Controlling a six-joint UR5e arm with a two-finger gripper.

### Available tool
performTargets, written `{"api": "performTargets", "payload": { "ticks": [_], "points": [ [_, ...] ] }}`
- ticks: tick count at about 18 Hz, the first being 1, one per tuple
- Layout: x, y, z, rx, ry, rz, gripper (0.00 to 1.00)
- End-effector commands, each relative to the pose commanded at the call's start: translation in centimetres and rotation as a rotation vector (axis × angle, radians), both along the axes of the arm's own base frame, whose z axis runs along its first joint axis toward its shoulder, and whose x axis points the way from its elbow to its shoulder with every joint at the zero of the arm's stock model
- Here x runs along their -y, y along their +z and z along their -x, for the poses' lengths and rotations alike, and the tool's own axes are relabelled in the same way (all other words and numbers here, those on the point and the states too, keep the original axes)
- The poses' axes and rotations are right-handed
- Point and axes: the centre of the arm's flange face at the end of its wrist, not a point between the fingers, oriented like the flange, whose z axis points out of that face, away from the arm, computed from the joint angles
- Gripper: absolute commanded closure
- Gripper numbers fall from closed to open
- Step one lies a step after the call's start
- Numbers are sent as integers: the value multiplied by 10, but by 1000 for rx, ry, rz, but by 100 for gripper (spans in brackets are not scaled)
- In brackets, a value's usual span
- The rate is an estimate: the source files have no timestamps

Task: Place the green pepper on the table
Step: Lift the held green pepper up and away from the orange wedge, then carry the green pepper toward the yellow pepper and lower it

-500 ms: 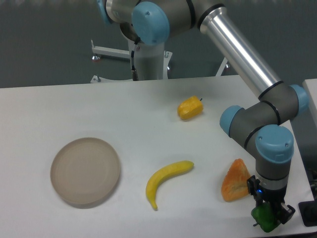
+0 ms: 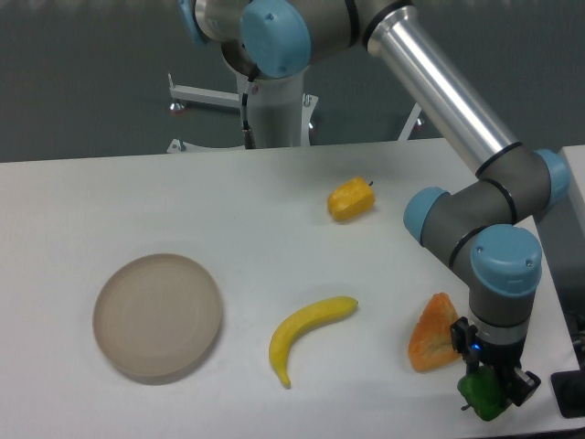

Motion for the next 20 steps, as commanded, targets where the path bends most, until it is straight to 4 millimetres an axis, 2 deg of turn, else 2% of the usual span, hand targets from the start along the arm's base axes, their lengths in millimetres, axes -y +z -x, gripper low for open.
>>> {"api": "performTargets", "payload": {
  "ticks": [5,8,14,20],
  "points": [
    [26,29,-46,87,59,14,73],
    [39,30,-71,131,65,23,73],
    [68,36,-105,196,83,25,73],
    [100,20,-137,225,70,77,73]
  ]
}}
